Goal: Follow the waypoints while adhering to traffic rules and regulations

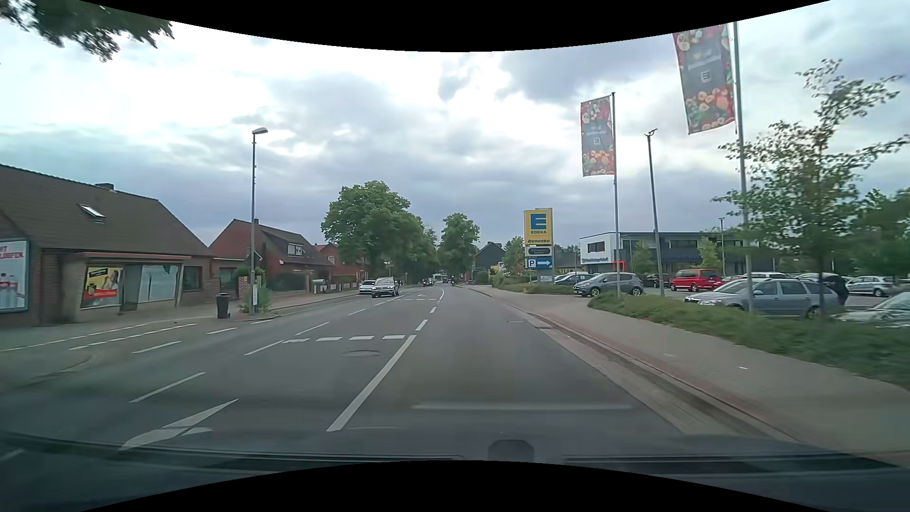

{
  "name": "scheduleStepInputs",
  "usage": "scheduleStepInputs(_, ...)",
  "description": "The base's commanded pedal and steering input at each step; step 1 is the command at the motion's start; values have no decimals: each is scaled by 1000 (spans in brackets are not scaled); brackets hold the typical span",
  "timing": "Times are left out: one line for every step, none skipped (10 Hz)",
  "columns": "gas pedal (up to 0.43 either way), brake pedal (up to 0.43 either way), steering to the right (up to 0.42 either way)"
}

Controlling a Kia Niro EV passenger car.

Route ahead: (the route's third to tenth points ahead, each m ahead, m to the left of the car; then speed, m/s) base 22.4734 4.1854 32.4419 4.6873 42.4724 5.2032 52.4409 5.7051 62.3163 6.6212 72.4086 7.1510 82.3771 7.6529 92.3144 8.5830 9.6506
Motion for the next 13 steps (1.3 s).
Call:
scheduleStepInputs(0, 0, -4)
scheduleStepInputs(0, 0, -5)
scheduleStepInputs(0, 0, -7)
scheduleStepInputs(0, 0, -10)
scheduleStepInputs(0, 0, -11)
scheduleStepInputs(0, 0, -11)
scheduleStepInputs(39, 0, -11)
scheduleStepInputs(39, 0, -11)
scheduleStepInputs(39, 0, -11)
scheduleStepInputs(39, 0, -11)
scheduleStepInputs(39, 0, -13)
scheduleStepInputs(39, 0, -13)
scheduleStepInputs(39, 0, -13)
